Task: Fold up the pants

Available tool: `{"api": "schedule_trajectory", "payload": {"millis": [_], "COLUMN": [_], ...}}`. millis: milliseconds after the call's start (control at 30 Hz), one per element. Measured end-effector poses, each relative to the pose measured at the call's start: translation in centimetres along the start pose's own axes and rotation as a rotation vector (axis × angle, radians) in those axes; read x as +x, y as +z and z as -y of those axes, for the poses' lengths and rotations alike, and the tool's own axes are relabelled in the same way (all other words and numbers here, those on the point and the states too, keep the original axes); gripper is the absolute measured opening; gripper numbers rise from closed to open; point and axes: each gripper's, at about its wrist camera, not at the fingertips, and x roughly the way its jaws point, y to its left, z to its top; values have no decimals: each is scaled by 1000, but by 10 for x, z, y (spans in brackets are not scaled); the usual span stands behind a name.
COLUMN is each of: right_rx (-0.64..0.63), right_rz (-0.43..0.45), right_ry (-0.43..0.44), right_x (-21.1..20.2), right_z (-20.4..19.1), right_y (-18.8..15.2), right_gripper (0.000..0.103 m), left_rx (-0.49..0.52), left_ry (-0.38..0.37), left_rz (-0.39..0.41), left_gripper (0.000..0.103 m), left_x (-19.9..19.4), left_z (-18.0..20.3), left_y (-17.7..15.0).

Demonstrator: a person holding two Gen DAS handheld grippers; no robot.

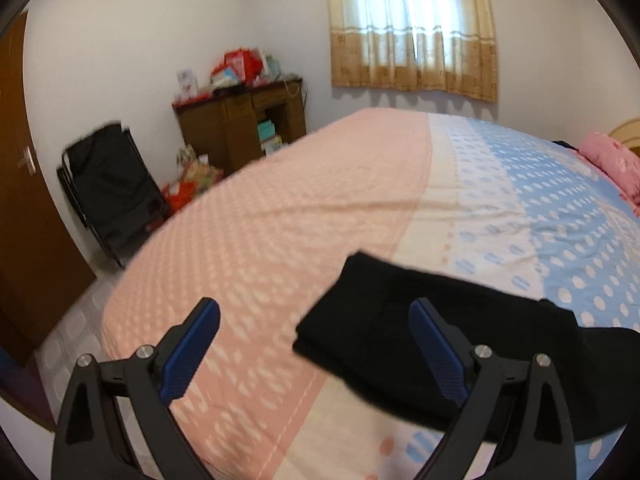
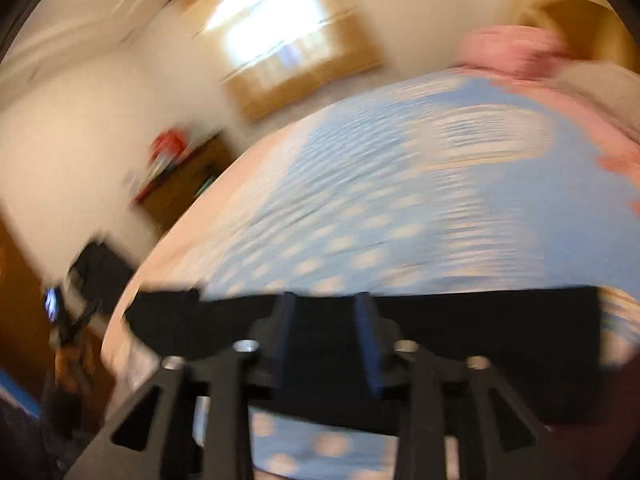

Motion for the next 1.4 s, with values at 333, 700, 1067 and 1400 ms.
{"api": "schedule_trajectory", "payload": {"millis": [333,700,1067,1400], "right_rx": [-165,-99,172,283], "right_rz": [-217,-229,-132,183], "right_ry": [214,273,273,32], "right_x": [155,157,141,8], "right_z": [-152,-173,-118,8], "right_y": [-50,-77,-66,-21], "right_gripper": [37,37,37,66], "left_rx": [-31,-133,-137,-275], "left_ry": [-60,-375,-267,-216], "left_rz": [-67,-207,-174,-151], "left_gripper": [98,98,53,24], "left_x": [25,91,88,82], "left_z": [-28,-26,-4,-23], "left_y": [-13,0,-21,-18]}}
